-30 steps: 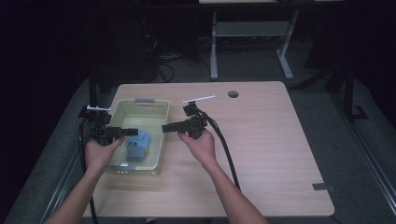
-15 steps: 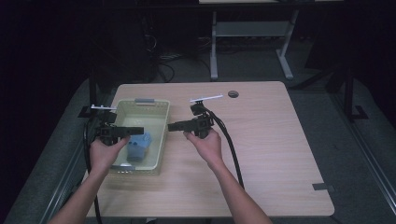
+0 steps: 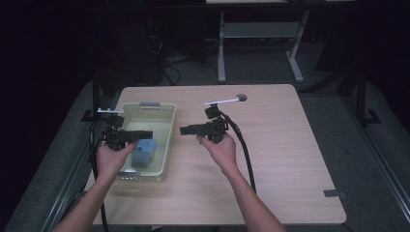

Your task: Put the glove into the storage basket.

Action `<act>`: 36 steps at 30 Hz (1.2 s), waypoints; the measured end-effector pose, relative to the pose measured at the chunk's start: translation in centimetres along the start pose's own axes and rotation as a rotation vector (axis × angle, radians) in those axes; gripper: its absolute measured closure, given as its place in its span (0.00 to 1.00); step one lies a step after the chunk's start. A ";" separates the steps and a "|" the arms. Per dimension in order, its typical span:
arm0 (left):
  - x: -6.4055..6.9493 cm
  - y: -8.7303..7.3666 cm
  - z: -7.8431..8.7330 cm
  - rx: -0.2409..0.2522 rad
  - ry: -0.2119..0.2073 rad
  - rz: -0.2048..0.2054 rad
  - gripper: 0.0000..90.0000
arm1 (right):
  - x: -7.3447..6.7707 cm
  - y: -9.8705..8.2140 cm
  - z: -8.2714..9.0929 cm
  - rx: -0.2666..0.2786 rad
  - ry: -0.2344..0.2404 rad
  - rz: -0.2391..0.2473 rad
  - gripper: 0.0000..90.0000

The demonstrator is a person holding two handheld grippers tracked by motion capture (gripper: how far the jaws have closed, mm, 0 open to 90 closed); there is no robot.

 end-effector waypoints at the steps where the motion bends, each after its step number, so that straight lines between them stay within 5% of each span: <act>1: 0.1 0.0 0.0 -0.001 0.000 -0.004 0.51 | 0.1 0.0 0.1 0.002 -0.002 0.002 0.57; 36: 5.1 0.7 -1.8 0.014 -0.089 -0.073 0.43 | 3.3 -0.6 5.2 0.070 -0.044 -0.051 0.45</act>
Point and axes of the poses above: each handheld gripper's, and its own axes: z roughly backward along the jaws, y roughly out of its top, x roughly to its right, the point moved 9 cm from there along -z, roughly forward along the jaws, and after that the axes turned 6 degrees about -z, right-handed, at the moved point
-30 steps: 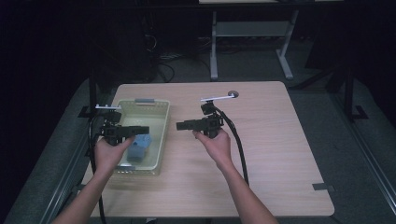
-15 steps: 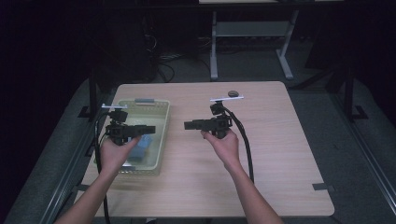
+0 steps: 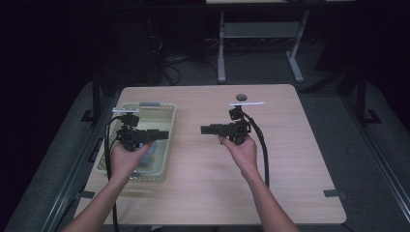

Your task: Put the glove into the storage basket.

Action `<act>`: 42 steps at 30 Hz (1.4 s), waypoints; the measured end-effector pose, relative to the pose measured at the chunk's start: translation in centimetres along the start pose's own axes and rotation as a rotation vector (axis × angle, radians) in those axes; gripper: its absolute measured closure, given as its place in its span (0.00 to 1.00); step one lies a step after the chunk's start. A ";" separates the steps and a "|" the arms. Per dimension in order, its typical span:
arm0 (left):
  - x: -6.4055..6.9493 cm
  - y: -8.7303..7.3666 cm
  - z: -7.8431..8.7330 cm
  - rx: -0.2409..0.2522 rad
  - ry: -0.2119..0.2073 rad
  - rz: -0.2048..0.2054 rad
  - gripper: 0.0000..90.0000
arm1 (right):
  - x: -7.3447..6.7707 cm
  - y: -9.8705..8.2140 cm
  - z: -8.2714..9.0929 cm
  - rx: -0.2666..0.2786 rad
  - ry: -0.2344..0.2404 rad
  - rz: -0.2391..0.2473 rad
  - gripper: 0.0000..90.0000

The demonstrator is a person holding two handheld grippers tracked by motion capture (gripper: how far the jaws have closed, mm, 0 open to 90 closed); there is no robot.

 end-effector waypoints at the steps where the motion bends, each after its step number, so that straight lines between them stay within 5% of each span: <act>1: 0.1 0.0 -0.1 0.000 -0.002 -0.003 0.43 | 0.1 0.0 0.2 -0.001 -0.004 -0.004 0.45; 42: 5.9 0.0 -2.4 0.000 -0.110 -0.101 0.35 | 4.9 -1.2 5.9 0.067 -0.092 -0.055 0.38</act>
Point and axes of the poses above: each handheld gripper's, and its own axes: z roughly backward along the jaws, y roughly out of its top, x roughly to its right, the point moved 9 cm from there along -z, roughly forward along the jaws, and after that the axes turned 6 degrees about -z, right-handed, at the moved point
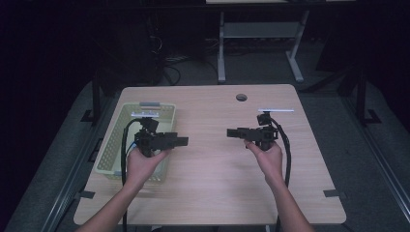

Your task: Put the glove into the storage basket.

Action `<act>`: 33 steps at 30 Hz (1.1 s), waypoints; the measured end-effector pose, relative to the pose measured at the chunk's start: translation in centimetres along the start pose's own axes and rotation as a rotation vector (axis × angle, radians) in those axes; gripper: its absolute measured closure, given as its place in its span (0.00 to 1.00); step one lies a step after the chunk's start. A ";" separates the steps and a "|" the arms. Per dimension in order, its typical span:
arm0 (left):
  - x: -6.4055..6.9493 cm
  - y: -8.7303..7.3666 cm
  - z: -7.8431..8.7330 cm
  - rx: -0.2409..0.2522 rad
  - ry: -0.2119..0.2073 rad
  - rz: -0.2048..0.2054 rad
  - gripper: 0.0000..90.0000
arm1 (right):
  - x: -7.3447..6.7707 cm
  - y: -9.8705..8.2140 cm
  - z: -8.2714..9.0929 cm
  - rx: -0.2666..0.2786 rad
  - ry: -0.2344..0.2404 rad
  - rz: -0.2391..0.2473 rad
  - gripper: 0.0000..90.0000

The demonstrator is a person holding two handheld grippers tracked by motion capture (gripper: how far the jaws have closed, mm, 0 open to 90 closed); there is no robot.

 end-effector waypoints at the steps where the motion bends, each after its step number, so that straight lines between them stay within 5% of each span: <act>1: 0.1 0.0 0.0 -0.001 -0.001 0.002 0.35 | 0.1 -0.1 0.1 -0.002 -0.002 -0.004 0.37; 33: 4.2 -0.6 -2.5 -0.006 -0.077 -0.058 0.31 | 4.0 -0.9 4.6 0.035 -0.058 -0.049 0.35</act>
Point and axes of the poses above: each handheld gripper's, and its own axes: z roughly backward along the jaws, y roughly out of its top, x roughly to its right, the point moved 9 cm from there along -z, roughly forward along the jaws, and after that the axes turned 6 degrees about -z, right-handed, at the moved point
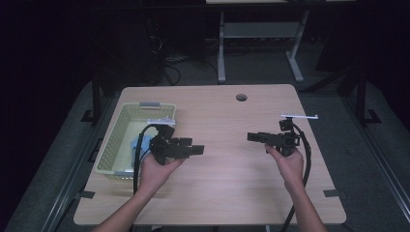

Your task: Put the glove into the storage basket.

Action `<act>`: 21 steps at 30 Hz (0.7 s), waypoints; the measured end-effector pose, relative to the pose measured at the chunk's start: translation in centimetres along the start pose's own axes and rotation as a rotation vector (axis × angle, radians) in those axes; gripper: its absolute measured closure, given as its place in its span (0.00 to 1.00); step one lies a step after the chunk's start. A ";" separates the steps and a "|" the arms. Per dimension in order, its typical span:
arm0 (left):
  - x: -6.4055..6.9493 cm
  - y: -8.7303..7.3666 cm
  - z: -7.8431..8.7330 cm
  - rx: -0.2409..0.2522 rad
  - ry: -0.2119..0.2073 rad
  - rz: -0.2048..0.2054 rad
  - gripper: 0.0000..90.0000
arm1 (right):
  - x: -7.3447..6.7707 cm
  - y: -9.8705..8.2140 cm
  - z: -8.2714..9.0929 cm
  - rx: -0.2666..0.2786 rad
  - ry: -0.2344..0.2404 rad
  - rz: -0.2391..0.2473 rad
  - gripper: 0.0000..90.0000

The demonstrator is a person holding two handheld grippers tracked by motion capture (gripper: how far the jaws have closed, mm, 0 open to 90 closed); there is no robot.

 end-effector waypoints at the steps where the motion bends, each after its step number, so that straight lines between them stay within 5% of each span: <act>1: 0.1 0.0 -0.1 0.000 -0.003 -0.001 0.31 | 0.2 0.0 0.1 0.002 -0.001 0.007 0.35; 21: 2.1 -1.2 -2.6 -0.007 -0.045 -0.020 0.31 | 3.0 -1.7 2.5 0.000 -0.028 -0.025 0.34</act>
Point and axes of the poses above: each handheld gripper's, and its own axes: z roughly backward along the jaws, y roughly out of its top, x roughly to its right, the point moved 9 cm from there along -z, roughly forward along the jaws, and after that the axes turned 6 degrees about -z, right-handed, at the moved point
